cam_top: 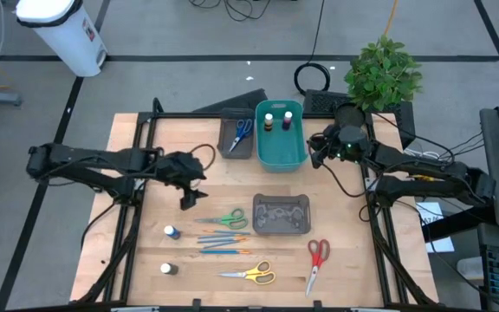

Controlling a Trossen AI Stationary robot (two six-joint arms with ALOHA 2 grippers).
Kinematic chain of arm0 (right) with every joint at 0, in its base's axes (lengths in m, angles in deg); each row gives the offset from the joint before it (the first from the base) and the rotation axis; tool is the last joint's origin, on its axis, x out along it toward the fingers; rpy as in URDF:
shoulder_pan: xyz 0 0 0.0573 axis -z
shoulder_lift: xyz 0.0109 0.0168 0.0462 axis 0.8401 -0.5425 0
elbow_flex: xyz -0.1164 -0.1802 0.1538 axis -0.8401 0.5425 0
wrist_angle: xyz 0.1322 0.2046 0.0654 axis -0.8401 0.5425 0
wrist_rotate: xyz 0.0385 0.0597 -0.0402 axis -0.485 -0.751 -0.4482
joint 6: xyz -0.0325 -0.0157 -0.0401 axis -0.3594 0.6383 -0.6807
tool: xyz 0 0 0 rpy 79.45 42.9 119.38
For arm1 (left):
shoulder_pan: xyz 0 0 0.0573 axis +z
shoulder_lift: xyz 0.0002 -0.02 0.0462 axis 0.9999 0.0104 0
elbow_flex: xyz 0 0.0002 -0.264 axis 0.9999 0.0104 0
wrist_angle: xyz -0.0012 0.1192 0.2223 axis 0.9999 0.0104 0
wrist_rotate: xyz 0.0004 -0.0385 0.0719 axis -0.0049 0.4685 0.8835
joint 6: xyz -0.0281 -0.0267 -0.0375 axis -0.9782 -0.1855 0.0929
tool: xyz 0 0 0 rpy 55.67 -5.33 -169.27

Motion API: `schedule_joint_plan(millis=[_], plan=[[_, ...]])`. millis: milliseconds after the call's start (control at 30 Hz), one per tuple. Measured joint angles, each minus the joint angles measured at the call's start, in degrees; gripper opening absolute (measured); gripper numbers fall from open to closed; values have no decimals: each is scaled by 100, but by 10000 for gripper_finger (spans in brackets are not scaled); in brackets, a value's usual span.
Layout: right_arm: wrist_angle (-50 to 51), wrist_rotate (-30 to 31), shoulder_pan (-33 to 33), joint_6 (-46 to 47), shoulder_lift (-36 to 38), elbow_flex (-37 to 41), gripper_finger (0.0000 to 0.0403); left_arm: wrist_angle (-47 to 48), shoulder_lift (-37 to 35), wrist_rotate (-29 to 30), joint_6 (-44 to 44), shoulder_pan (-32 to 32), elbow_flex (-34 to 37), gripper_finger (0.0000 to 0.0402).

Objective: Pick & Place Paint Supplies
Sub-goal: Put the green scissors into the top black bin

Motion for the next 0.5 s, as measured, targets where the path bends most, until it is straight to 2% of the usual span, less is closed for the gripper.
schedule_joint_plan(millis=[200, 300, 500], plan=[[-618, 1, -323, -334, 0, 0, 76, -1361, 959, 214, 512, -98, 0, 308], [-884, 0, -536, -496, 0, 0, 76, -1682, 1447, -9, 719, -204, 0, 308], [-1139, 1, -937, -608, 0, 0, 76, -2049, 2432, -44, 1185, -541, 2, 308]])
